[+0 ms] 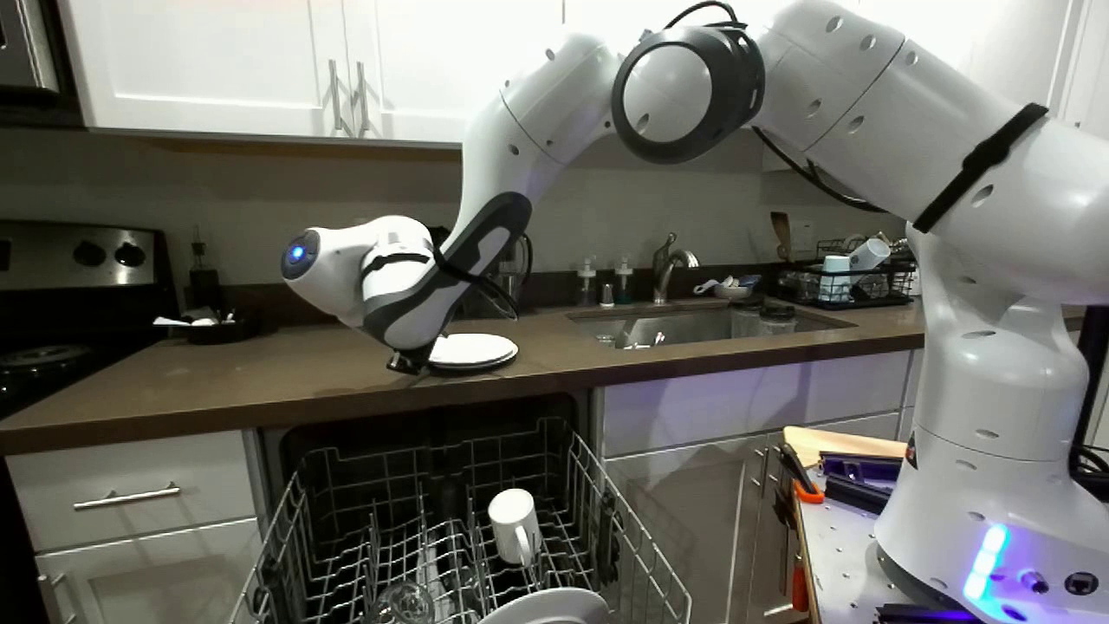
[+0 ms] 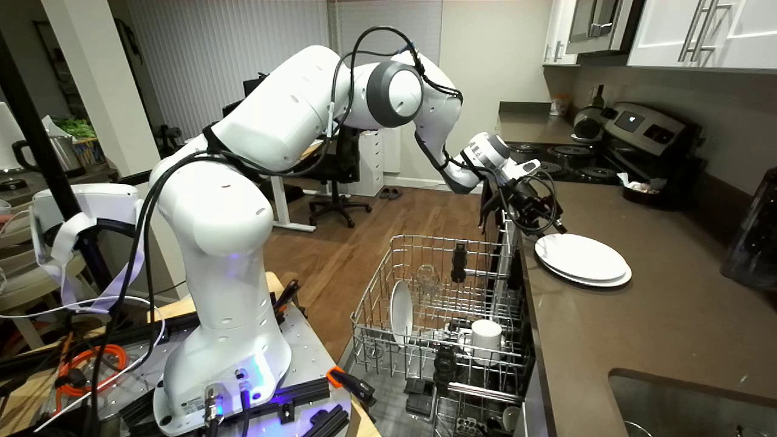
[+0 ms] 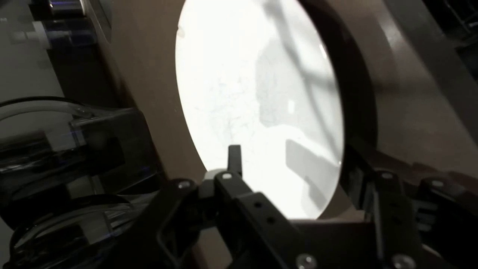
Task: Pick up the white plate from the countertop and put it in the dish rack.
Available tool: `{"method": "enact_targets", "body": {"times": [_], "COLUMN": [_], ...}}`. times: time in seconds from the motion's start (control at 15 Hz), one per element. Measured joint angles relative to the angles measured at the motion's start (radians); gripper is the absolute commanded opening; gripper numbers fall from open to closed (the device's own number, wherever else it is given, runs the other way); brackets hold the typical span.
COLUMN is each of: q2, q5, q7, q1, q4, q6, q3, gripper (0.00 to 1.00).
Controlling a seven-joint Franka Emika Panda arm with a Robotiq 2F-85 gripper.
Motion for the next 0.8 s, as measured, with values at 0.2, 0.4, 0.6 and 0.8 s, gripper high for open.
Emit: {"method": "enact_targets", "body": {"times": [0.2, 0.4, 0.6, 0.8], "q2": [0.005, 0.010, 0.011, 0.011], "q5": [0.006, 0.007, 0.007, 0.006], "q7": [0.000, 0.000, 0.000, -0.002], "q1": [0.000, 0.000, 0.000, 0.000], "q4": [0.000, 0.000, 0.005, 0.022], "q6": [-0.002, -0.002, -0.002, -0.018], "q3": [0.006, 0.012, 0.013, 0.013], "gripper": [0.27, 0.13, 0.03, 0.07]}}
